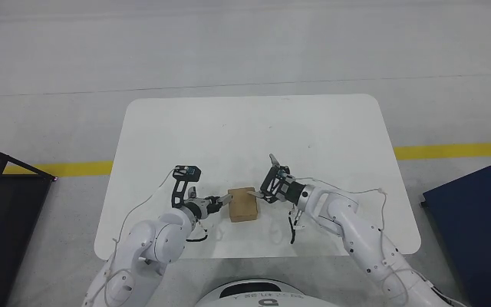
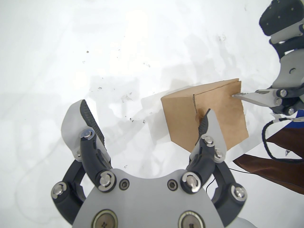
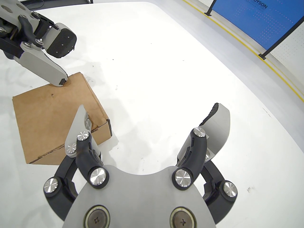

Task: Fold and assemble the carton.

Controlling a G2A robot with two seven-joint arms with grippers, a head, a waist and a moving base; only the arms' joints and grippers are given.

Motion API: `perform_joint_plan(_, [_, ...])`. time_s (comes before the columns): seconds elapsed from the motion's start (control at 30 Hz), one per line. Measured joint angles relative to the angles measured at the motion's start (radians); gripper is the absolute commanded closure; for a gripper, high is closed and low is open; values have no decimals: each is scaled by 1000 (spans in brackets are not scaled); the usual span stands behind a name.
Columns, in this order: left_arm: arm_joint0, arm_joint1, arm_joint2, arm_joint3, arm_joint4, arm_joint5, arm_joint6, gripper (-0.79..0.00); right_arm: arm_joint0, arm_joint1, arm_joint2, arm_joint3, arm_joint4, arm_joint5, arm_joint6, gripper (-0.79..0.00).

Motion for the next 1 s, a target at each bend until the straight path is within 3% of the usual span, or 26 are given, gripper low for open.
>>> perform_joint_plan(0.37, [3, -2, -3, -7, 2, 1, 8, -785, -13, 0, 11, -7, 0, 24, -45, -785])
perform_joint_plan(0.73, [59, 0, -28, -97, 80, 36, 81, -785, -196, 19, 146, -54, 39, 188, -125, -785])
perform_joint_plan(1.0, [125, 0, -46, -134, 173, 94, 172, -785, -154, -1, 23, -5, -33, 169, -91, -785])
